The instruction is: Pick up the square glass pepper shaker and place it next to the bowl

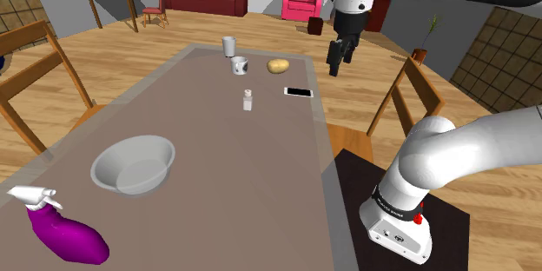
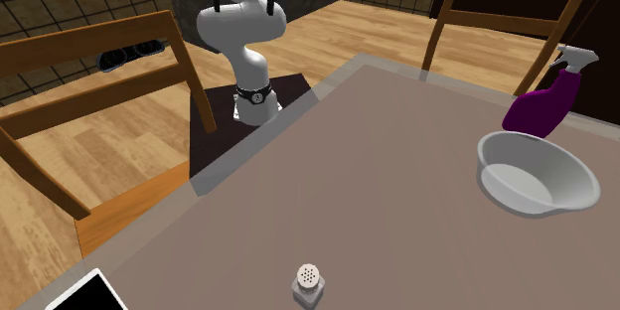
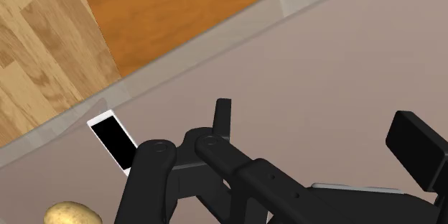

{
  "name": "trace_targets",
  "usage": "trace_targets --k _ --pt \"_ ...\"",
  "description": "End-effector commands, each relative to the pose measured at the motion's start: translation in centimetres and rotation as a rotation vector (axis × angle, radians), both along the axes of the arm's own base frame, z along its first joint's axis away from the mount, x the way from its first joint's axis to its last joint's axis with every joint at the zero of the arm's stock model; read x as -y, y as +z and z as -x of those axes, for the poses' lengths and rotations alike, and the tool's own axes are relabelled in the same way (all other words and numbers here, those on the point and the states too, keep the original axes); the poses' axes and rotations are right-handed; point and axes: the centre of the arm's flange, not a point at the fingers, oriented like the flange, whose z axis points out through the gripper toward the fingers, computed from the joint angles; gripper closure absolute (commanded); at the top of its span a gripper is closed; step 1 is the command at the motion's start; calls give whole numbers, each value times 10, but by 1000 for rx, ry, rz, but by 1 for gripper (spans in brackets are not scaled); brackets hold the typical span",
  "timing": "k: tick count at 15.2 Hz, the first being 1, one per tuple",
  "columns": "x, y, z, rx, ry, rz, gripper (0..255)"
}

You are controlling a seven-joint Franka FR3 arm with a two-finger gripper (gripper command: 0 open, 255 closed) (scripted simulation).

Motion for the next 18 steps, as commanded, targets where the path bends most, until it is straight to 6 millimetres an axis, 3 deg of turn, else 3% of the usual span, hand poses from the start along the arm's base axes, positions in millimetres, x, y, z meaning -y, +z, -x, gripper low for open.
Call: trace_targets --k 1,18 --pt "0 0 0 0 0 0 0" --pt "42 -131 -163 93 82 -121 0"
